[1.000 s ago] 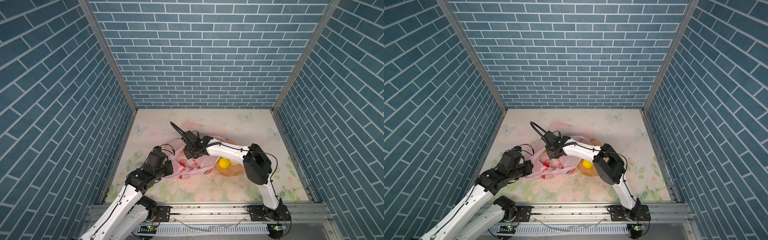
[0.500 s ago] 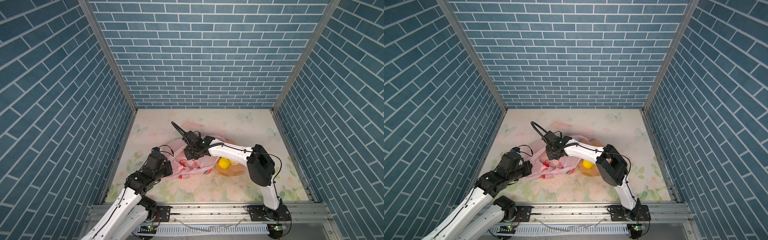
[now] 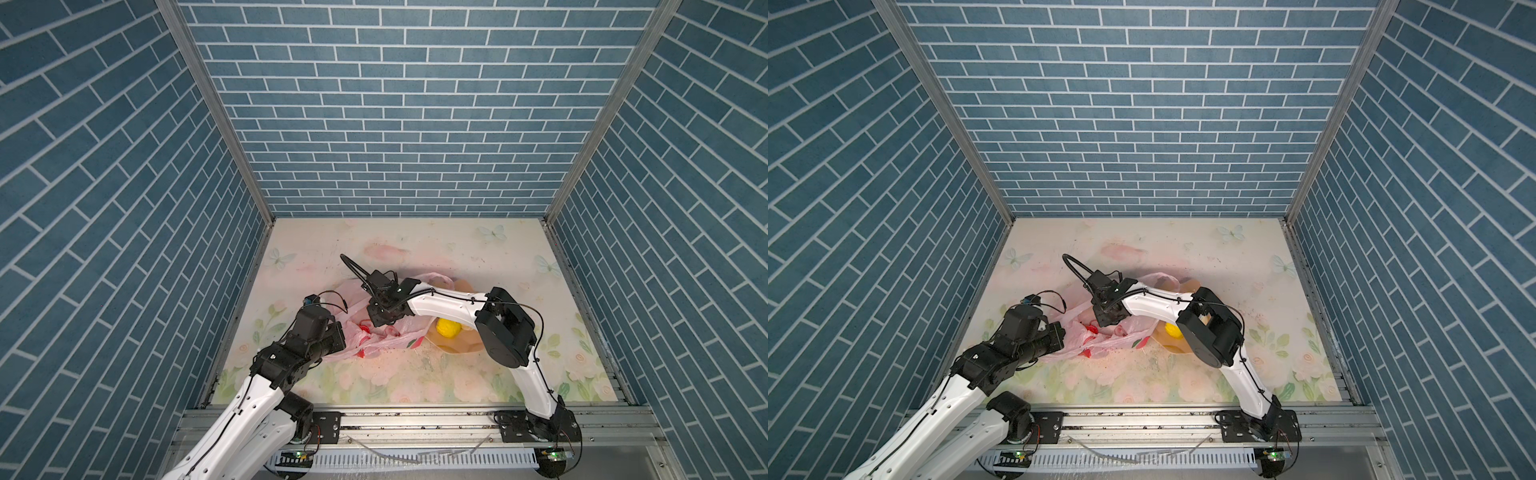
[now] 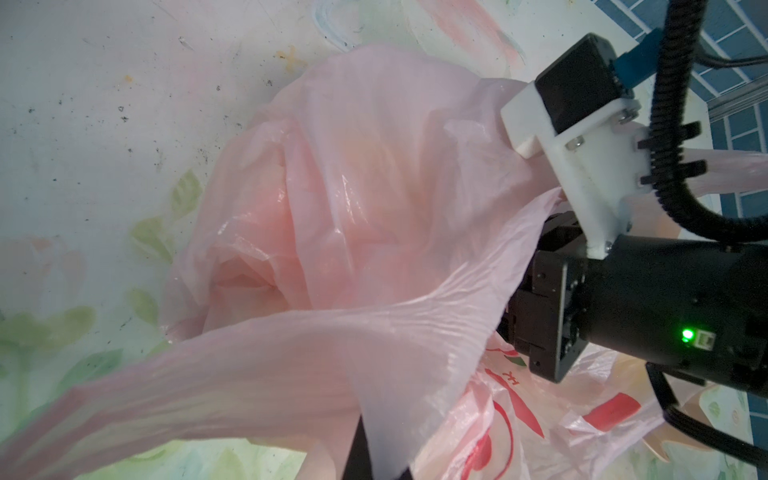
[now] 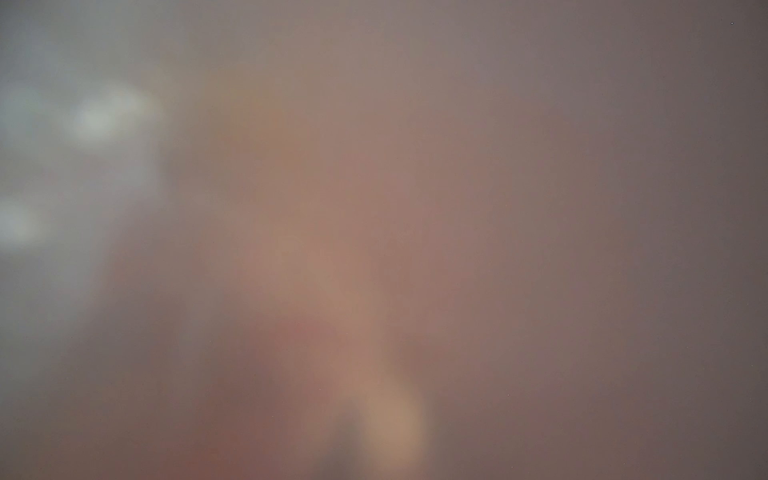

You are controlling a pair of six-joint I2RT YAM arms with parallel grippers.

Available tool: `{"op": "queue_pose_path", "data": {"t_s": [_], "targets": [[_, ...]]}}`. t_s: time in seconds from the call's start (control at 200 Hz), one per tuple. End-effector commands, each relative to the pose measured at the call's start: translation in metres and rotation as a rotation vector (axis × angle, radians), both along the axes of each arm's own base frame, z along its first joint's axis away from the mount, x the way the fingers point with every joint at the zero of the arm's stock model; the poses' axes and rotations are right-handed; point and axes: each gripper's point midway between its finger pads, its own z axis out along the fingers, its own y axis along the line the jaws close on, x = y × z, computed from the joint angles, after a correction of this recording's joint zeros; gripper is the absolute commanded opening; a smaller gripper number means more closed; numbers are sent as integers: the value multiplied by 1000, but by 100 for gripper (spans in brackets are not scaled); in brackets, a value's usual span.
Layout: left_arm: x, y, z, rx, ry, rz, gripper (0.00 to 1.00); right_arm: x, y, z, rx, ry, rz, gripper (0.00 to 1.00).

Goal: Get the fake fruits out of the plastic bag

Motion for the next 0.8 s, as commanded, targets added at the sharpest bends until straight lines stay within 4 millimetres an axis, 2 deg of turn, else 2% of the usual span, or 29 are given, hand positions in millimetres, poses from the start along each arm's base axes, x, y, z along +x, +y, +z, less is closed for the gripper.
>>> {"op": "queue_pose_path", "data": {"t_s": [0.0, 0.275, 0.61, 0.795], "targets": [[-5, 1, -8, 12, 21, -4, 0, 12, 3, -10, -10, -19, -47, 26], [-5, -1, -13, 11, 34, -14, 0, 36, 2, -15, -26, -78, -89, 27], [-9, -1, -19, 8, 54, -19, 0, 56, 7, -18, -3, -112, -124, 28], [-8, -2, -20, 8, 55, -18, 0, 64, 12, -18, 30, -115, -143, 23]]}}
